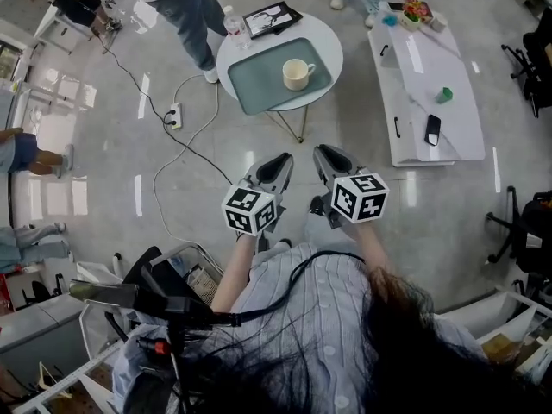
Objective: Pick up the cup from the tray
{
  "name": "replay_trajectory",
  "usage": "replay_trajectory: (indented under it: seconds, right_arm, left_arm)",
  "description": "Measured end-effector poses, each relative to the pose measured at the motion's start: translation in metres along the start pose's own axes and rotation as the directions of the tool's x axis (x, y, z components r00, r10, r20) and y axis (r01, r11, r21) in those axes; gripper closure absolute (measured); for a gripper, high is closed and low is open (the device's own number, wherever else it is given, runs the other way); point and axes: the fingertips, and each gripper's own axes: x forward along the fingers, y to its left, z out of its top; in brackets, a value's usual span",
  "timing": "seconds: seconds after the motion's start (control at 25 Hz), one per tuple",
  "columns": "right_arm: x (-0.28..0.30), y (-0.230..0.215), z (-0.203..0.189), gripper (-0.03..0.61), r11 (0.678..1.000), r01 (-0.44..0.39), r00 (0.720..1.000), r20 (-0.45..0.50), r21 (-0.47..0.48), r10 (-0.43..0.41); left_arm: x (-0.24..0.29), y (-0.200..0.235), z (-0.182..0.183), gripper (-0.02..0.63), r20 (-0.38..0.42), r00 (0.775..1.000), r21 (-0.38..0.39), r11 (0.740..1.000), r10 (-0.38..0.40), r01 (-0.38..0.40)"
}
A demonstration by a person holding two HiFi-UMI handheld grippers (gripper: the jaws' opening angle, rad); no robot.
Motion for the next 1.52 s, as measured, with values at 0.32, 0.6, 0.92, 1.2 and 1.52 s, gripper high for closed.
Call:
replay_trajectory:
  seconds: [0.32, 0.6, 0.92, 1.2, 1.52]
  right_arm:
    - [0.008, -0.041, 0.025, 0.518, 1.000, -0.026, 1.000, -0.003, -0.004, 0.026]
    - [0.017, -0.046, 0.034, 0.518, 0.998, -0.053, 0.999, 0.005, 0.029, 0.053]
    - [0.036, -0.054, 0.040, 0.518, 0.997, -0.067, 0.998, -0.005, 0.038, 0.067]
    - [0.046, -0.076, 0.054, 0.518, 0.999, -0.030, 1.000, 0.005, 0.043, 0.029]
    - [0.085, -0.089, 0.072, 0.518, 0.999, 0.002, 1.000, -0.013, 0.053, -0.001]
  left_arm:
    - [0.040, -0.003, 0.011, 0.597, 0.008, 1.000, 0.007, 1.000, 0.027, -0.027]
    - [0.046, -0.001, 0.016, 0.597, -0.018, 0.999, 0.036, 0.998, 0.044, -0.044]
    - [0.057, 0.022, 0.024, 0.595, -0.026, 0.997, 0.048, 0.996, 0.071, -0.070]
    - [0.076, 0.042, 0.035, 0.574, -0.018, 0.997, 0.060, 0.995, 0.078, -0.077]
    - [0.102, 0.086, 0.045, 0.497, -0.057, 0.997, 0.036, 0.998, 0.056, -0.054]
